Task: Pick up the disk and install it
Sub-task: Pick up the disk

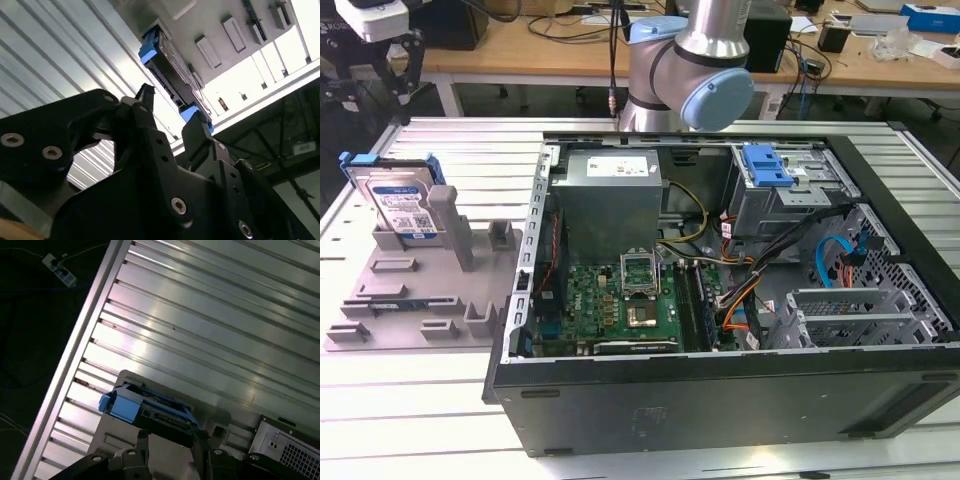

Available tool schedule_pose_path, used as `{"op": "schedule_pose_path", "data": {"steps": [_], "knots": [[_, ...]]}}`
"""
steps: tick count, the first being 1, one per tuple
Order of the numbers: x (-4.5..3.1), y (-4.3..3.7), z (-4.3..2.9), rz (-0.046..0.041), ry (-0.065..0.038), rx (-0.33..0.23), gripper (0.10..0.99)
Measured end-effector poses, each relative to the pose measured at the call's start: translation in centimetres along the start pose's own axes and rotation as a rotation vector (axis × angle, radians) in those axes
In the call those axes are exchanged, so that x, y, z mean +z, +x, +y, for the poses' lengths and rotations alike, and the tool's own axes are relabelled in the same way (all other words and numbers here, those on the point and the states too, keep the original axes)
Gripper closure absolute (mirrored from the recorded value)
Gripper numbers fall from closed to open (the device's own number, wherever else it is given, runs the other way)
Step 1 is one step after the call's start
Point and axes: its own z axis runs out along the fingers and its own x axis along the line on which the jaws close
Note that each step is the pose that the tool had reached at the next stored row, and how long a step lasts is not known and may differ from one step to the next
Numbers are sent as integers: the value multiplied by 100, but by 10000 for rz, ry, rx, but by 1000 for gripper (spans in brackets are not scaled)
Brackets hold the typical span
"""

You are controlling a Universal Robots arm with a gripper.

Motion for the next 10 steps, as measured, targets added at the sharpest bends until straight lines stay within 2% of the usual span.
{"op": "schedule_pose_path", "data": {"steps": [1, 2, 4, 6, 10], "knots": [[0, 0, 0, 10, 6, -414, 608], [0, -2, 3, 18, 11, -784, 545], [0, -5, 12, 34, 20, -1451, 545], [0, -7, 17, 43, 25, -1805, 545], [0, -13, 28, 71, 41, -2964, 545]]}}
